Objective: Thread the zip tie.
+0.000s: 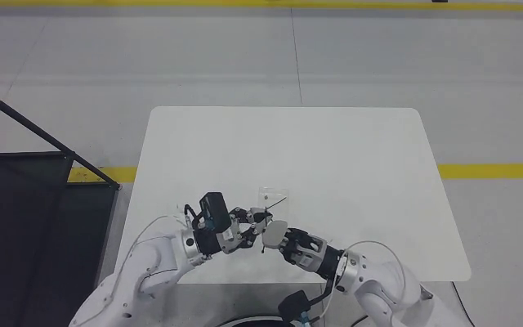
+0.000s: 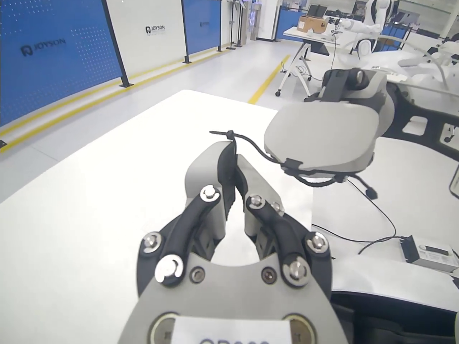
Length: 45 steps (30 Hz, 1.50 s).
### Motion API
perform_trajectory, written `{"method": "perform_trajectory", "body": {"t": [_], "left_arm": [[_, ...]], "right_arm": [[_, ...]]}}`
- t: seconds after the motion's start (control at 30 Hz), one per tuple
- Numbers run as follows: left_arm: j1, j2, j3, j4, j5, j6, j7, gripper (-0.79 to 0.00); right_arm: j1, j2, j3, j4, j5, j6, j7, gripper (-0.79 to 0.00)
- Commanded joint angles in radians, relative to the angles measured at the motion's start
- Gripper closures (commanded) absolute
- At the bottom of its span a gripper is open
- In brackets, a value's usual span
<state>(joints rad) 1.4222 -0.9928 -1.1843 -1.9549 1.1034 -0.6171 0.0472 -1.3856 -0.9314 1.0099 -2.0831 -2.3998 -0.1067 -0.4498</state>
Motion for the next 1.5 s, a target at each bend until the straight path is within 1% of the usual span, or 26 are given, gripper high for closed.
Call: {"method": "perform_trajectory", "body": {"t": [0.0,0.27,0.5,0.83,0.87,0.93,1.0,1.03,1.07,1.13,1.2,1.3,1.37,1.43,1.47], "left_arm": [[0.003,-0.001,0.002,-0.001,0.017,0.004,0.012,0.000],[0.009,-0.005,0.007,-0.006,0.094,0.022,0.047,0.000],[0.018,-0.008,0.015,-0.009,0.179,0.041,0.099,0.000],[0.030,-0.011,0.007,-0.002,0.184,0.034,0.140,0.000],[0.030,-0.011,0.005,0.000,0.173,0.032,0.140,0.000],[0.029,-0.012,0.001,0.002,0.152,0.029,0.132,0.000],[0.028,-0.013,-0.003,0.005,0.129,0.027,0.124,0.000],[0.027,-0.014,-0.005,0.006,0.117,0.025,0.121,0.000],[0.026,-0.014,-0.007,0.006,0.108,0.024,0.119,0.000],[0.024,-0.015,-0.010,0.009,0.091,0.022,0.114,0.000],[0.023,-0.016,-0.014,0.012,0.073,0.021,0.111,0.000],[0.021,-0.017,-0.021,0.017,0.044,0.012,0.113,0.000],[0.020,-0.018,-0.029,0.020,0.031,0.011,0.116,0.000],[0.023,-0.018,-0.035,0.023,0.011,0.005,0.125,0.000],[0.023,-0.019,-0.039,0.024,-0.001,-0.001,0.130,0.000]], "right_arm": [[-0.001,-0.001,0.002,0.001,0.001,-0.001,-0.001,0.000],[-0.008,-0.006,0.012,0.000,0.011,-0.003,0.002,0.000],[-0.016,-0.011,0.024,0.002,0.028,0.001,0.013,0.000],[-0.021,-0.018,0.034,0.002,0.046,-0.013,0.024,0.000],[-0.022,-0.018,0.034,0.002,0.047,-0.013,0.024,-0.074],[-0.023,-0.020,0.036,0.001,0.048,-0.011,0.021,-0.296],[-0.024,-0.021,0.037,0.001,0.049,-0.010,0.020,-0.376],[-0.025,-0.021,0.038,0.001,0.050,-0.010,0.018,-0.446],[-0.025,-0.022,0.039,0.002,0.050,-0.011,0.017,-0.456],[-0.026,-0.023,0.042,0.003,0.054,-0.013,0.015,-0.499],[-0.027,-0.024,0.046,0.005,0.062,-0.015,0.013,-0.502],[-0.029,-0.025,0.057,0.013,0.099,-0.024,-0.002,-0.526],[-0.031,-0.026,0.066,0.023,0.147,-0.045,-0.021,-0.585],[-0.029,-0.026,0.081,0.042,0.214,-0.083,-0.034,-0.613],[-0.025,-0.027,0.088,0.053,0.258,-0.111,-0.042,-0.702]]}}
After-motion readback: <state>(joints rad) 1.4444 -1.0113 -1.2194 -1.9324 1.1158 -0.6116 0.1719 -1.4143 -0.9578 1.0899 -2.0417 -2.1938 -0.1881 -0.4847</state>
